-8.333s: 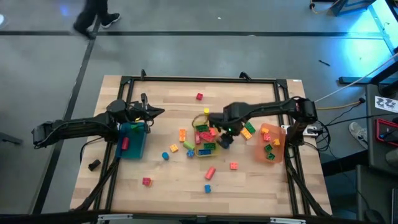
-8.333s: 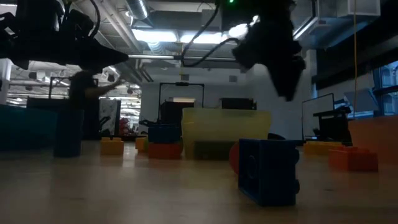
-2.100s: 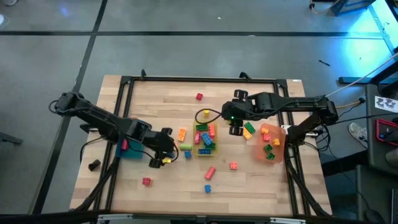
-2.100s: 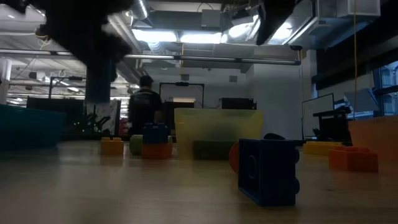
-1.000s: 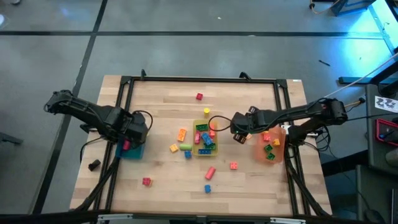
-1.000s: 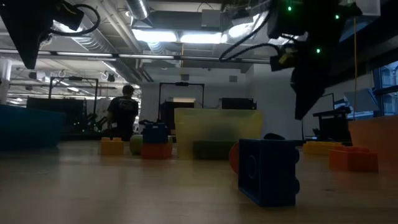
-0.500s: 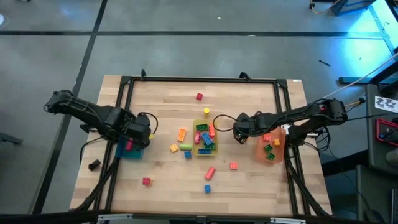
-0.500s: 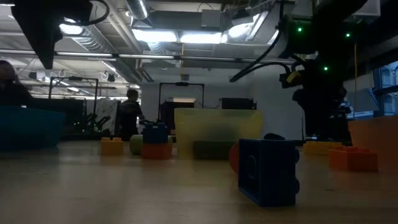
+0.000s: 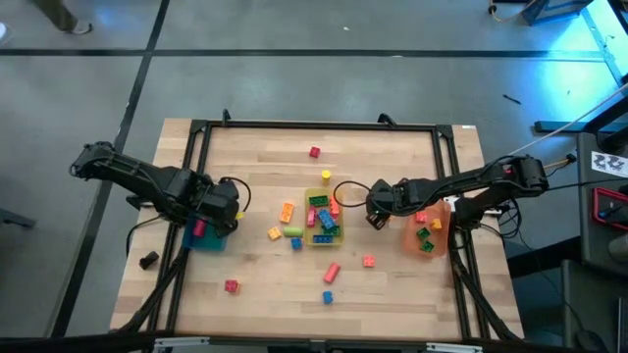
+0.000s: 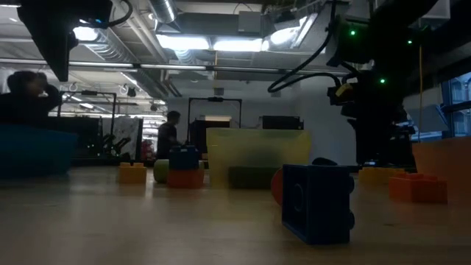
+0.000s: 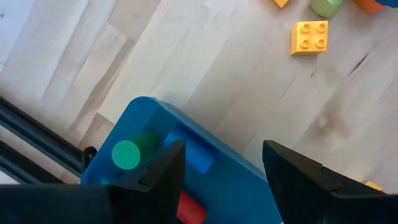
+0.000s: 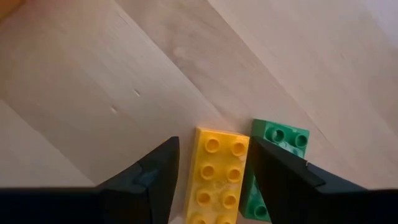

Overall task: Sort blocks by size
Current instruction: Put the yellow 8 stud game piece into the yellow bin

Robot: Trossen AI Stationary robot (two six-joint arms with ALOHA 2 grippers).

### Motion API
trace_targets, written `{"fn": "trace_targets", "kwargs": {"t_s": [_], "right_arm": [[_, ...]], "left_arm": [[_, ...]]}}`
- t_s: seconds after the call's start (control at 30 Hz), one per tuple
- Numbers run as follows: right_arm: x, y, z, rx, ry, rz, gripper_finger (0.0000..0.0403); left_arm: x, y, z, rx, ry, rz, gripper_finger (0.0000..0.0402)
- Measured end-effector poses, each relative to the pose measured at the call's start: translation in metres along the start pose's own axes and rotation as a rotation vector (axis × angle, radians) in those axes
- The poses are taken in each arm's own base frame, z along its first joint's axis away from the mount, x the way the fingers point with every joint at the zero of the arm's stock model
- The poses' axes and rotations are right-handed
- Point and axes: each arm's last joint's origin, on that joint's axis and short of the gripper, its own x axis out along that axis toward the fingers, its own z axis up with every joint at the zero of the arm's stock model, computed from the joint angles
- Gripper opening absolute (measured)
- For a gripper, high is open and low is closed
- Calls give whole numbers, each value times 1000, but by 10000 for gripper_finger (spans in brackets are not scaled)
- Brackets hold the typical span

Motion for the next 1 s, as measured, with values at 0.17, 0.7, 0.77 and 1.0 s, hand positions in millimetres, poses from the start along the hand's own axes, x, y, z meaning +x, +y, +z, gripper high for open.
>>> {"fn": "trace_targets", "kwargs": {"t_s": [0.17,0.7,0.77,1.0], "right_arm": [[3,1,-1,-4,10,-9,198],[26,5,-9,-33,119,-29,198],[27,6,-8,-35,125,-25,198],[25,9,-4,-49,104,-22,153]], "left_arm": [[0,0,0,0,0,0,198],[0,0,0,-2,-4,-4,198],[0,0,0,-1,-4,-3,198],[0,0,2,0,-37,13,198]]}}
